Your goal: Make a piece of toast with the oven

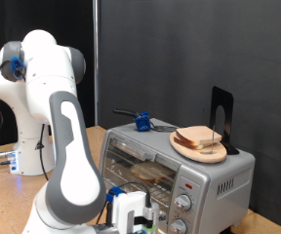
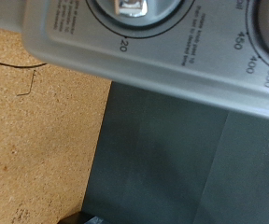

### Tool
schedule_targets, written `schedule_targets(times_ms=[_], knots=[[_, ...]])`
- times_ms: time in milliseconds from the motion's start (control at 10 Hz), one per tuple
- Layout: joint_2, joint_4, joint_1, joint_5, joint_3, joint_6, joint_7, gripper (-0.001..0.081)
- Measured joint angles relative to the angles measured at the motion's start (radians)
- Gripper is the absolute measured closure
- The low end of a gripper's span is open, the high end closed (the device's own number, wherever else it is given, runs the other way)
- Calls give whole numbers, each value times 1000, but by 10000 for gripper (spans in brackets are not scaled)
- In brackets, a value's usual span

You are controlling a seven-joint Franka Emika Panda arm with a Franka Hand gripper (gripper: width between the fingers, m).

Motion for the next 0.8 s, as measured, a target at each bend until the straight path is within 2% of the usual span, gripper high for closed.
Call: schedule_targets(times_ms=[800], knots=[[25,5,42,3,45,29,-42,-3]])
